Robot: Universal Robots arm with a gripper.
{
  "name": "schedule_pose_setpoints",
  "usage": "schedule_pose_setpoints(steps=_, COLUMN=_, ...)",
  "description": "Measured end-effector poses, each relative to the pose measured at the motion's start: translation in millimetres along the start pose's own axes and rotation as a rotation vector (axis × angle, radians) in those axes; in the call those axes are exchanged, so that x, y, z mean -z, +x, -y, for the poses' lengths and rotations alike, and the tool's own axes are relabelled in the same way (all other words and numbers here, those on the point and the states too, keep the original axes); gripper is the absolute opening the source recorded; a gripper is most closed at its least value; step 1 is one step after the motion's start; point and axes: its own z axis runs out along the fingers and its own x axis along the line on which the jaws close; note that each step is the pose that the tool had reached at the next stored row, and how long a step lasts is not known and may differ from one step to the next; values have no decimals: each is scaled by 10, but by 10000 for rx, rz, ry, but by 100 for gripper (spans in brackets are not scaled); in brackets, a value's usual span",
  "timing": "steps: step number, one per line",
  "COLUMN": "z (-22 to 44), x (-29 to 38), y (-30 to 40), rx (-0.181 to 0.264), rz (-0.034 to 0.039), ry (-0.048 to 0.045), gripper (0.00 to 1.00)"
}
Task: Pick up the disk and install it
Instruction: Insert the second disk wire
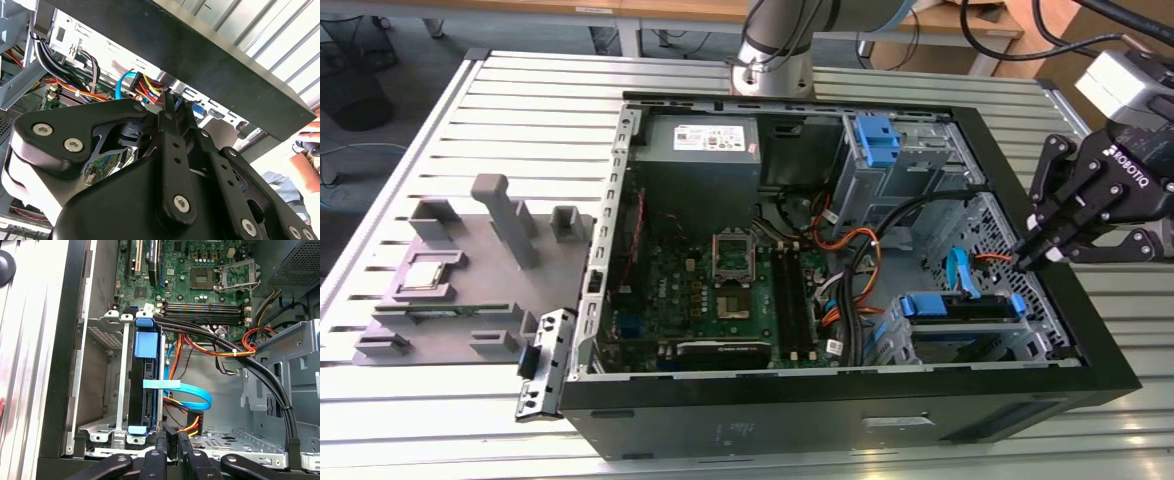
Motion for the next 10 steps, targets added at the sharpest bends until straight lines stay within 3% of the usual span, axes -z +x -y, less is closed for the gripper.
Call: schedule_pose_setpoints(steps=10, z=0, x=-1, y=0, rx=0, rz=-1, ry=0, gripper=17)
